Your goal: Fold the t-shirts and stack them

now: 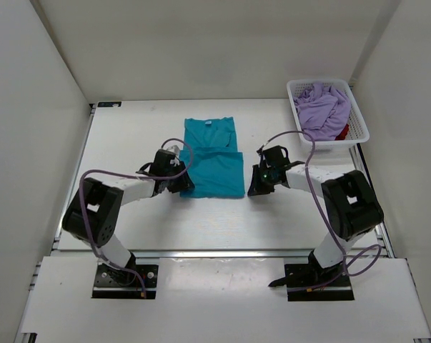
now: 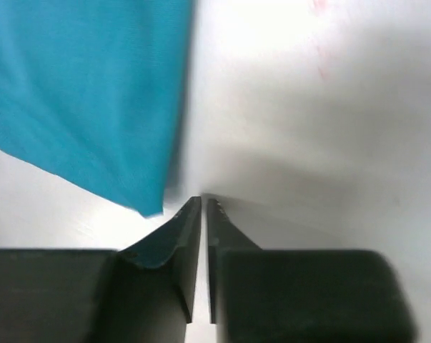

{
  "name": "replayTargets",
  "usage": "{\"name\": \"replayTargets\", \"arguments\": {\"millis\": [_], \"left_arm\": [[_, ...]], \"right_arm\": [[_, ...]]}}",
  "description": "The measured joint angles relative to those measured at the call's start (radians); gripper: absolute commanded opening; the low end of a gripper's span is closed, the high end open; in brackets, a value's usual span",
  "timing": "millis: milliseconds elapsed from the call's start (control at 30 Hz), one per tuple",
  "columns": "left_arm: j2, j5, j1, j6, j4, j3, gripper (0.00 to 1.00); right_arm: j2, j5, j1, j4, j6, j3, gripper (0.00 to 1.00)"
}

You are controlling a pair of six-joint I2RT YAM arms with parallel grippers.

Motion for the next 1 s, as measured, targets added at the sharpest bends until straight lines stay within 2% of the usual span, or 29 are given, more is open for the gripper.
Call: {"name": "replayTargets", "arguments": {"millis": [133, 200, 267, 333, 367, 500, 667, 800, 1000], "left_arm": [[-0.081, -0.009, -0.010, 0.010, -0.071, -0.047, 0.44], [-0.111, -0.014, -0.012, 0.014, -0.115, -0.043, 0.46], [-0.132, -0.021, -0.017, 0.015, -0.159, -0.012, 0.46], [-0.127, -0.027, -0.029, 0.016, -0.178, 0.048, 0.45], [-0.119, -0.027, -0.036, 0.016, -0.177, 0.089, 0.45], [-0.022, -0.018, -0.042, 0.014, -0.146, 0.245, 0.41], [0.200, 0.011, 0.001, 0.010, -0.129, 0.400, 0.40], [0.322, 0.023, 0.061, 0.006, -0.143, 0.441, 0.41], [0.339, 0.076, 0.158, -0.015, -0.111, 0.467, 0.42]], "right_arm": [[-0.072, 0.019, 0.000, -0.050, 0.001, -0.029, 0.20], [-0.106, 0.028, 0.004, -0.065, 0.002, -0.021, 0.22], [-0.121, 0.031, 0.014, -0.076, 0.003, 0.012, 0.14], [-0.111, 0.017, 0.028, -0.072, 0.000, 0.066, 0.02], [-0.099, 0.003, 0.036, -0.061, -0.002, 0.096, 0.00], [0.020, -0.083, 0.066, 0.016, 0.000, 0.237, 0.00], [0.240, -0.165, 0.070, 0.096, 0.011, 0.423, 0.00], [0.378, -0.194, 0.042, 0.103, 0.024, 0.531, 0.00], [0.472, -0.197, -0.027, 0.077, 0.026, 0.597, 0.00]]}}
